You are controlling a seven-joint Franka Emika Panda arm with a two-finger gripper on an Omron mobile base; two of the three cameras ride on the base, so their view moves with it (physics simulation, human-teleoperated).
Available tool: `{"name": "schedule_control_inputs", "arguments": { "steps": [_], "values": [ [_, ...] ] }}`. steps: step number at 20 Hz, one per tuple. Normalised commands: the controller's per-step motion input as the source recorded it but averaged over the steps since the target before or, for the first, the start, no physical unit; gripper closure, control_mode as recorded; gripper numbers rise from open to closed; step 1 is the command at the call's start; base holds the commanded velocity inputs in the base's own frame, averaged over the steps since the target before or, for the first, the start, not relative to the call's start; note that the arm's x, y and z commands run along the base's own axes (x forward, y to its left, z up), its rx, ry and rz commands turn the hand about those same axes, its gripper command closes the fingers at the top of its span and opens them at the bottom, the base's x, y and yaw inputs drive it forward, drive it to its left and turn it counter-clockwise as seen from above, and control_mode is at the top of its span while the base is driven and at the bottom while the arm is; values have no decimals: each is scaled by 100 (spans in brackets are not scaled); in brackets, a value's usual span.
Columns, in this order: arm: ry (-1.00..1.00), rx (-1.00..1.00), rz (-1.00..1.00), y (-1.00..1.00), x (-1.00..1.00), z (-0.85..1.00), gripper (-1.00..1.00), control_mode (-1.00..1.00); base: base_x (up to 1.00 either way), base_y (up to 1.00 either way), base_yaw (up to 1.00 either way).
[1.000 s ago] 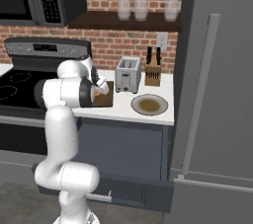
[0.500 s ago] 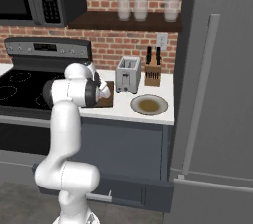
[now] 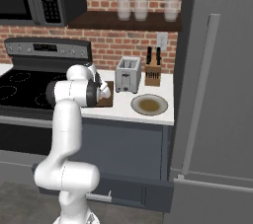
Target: Pick up the knife from the drawer and place it on the cutting board. Then place the meat from the plate to the cutting board.
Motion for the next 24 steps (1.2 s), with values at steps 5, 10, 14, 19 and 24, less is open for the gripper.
{"name": "schedule_control_inputs", "arguments": {
  "steps": [5, 10, 14, 19, 24],
  "values": [
    [-1, 0, 0, 0, -23, -4, -100, -100, 0, 0, 0],
    [-4, 0, 0, 0, -44, 5, -100, -100, 0, 0, 0],
    [-12, 0, 0, 0, -51, 36, -100, -100, 0, 0, 0],
    [-16, 0, 0, 0, -61, 69, -100, -100, 0, 0, 0],
    [-16, 0, 0, 0, -79, 85, -100, -100, 0, 0, 0]
  ]
}}
